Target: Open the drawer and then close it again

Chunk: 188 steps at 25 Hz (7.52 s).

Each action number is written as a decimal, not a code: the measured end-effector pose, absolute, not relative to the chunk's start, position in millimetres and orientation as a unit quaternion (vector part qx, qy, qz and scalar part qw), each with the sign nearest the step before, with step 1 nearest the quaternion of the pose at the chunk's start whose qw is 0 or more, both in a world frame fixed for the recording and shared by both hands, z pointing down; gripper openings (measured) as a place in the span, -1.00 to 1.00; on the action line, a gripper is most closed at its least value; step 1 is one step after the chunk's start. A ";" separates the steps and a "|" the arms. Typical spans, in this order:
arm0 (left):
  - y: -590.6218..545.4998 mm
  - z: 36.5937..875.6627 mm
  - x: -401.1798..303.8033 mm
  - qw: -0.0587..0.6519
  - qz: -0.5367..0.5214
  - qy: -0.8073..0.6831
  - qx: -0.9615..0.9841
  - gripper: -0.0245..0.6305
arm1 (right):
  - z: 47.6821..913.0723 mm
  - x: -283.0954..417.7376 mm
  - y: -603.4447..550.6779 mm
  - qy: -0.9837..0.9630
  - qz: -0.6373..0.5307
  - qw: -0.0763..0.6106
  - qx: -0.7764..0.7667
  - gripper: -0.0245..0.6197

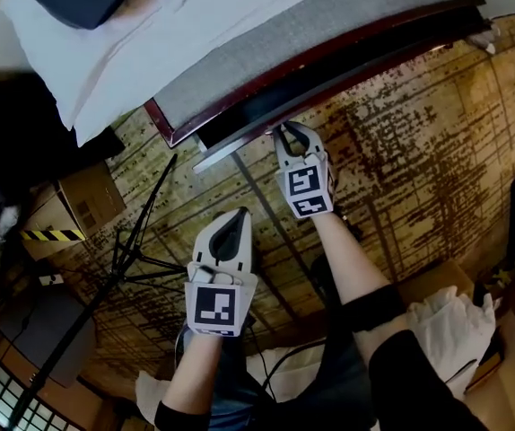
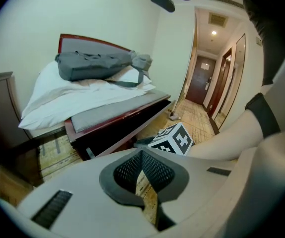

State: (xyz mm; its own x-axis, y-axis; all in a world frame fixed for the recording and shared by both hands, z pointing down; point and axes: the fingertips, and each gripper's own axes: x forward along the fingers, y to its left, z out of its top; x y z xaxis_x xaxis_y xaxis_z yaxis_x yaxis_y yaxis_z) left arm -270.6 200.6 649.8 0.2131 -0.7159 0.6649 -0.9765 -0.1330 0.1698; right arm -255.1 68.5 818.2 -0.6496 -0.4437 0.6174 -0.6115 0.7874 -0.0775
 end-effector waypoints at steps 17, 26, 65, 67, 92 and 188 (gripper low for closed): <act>210.3 656.9 -301.9 0.291 0.199 -0.625 0.697 -0.93 | 819.3 -305.9 17.8 -0.907 0.114 0.287 0.286 -0.77; 218.8 626.2 -312.6 0.285 0.198 -0.634 0.692 -0.93 | 799.6 -293.0 20.0 -0.889 0.128 0.305 0.317 -0.81; 255.7 183.3 -206.6 0.177 0.168 -0.563 0.790 -0.93 | 188.3 -13.5 198.4 -0.900 0.101 0.178 0.384 -0.92; 258.4 183.9 -200.0 0.166 0.180 -0.557 0.794 -0.93 | 187.2 -7.7 198.1 -0.896 0.108 0.171 0.396 -0.92; 259.3 180.4 -146.4 0.163 0.185 -0.549 0.799 -0.93 | 203.2 24.1 195.8 -0.901 0.135 0.167 0.376 -0.92; -305.8 818.5 91.8 0.592 -0.228 -0.460 0.621 -0.40 | 750.7 191.3 -232.2 -0.864 0.201 0.217 0.407 -0.92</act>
